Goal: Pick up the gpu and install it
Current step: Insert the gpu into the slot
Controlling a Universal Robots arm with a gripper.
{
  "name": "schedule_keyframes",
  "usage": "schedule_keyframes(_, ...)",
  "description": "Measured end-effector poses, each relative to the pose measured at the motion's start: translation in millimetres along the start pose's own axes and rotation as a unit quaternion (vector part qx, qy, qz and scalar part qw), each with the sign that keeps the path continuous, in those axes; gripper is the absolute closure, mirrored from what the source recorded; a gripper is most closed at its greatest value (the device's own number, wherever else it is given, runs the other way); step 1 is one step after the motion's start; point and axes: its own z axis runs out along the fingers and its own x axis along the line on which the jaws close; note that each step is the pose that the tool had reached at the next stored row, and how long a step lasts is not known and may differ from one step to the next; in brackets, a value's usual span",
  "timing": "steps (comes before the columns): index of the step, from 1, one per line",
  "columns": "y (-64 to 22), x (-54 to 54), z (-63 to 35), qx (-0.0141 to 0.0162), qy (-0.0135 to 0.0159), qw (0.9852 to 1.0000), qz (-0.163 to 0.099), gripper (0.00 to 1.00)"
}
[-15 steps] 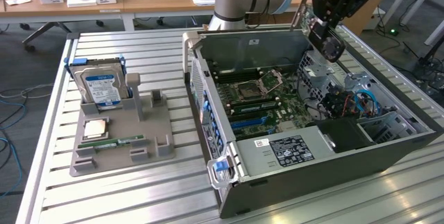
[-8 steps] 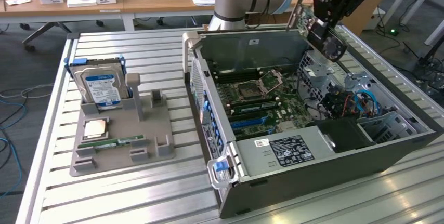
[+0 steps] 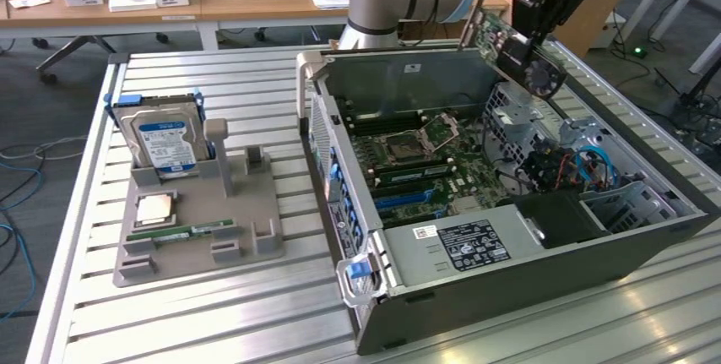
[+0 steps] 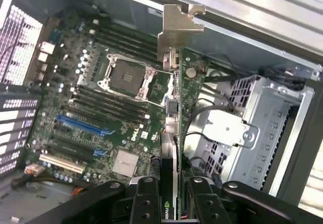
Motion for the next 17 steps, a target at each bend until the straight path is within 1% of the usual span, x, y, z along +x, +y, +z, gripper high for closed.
schedule_keyframes(2,0.0,0.0,0.2,-0.0004,0.001,0.9998,-0.018,0.74)
schedule_keyframes(4,0.0,0.0,0.4,-0.0008,0.002,0.9994,-0.036,0.74)
schedule_keyframes(6,0.0,0.0,0.5,-0.0013,0.003,0.9985,-0.054,0.74)
schedule_keyframes(8,0.0,0.0,0.7,-0.0017,0.004,0.9974,-0.072,0.74)
schedule_keyframes(11,-0.1,0.0,1.0,-0.0023,0.0055,0.9951,-0.099,0.74)
schedule_keyframes(13,-0.1,0.0,1.2,-0.0028,0.0065,0.993,-0.118,0.74)
schedule_keyframes(15,-0.1,0.0,1.4,-0.0032,0.0074,0.9908,-0.135,0.74)
schedule_keyframes(17,-0.1,0.0,1.7,-0.0036,0.0084,0.9882,-0.153,0.74)
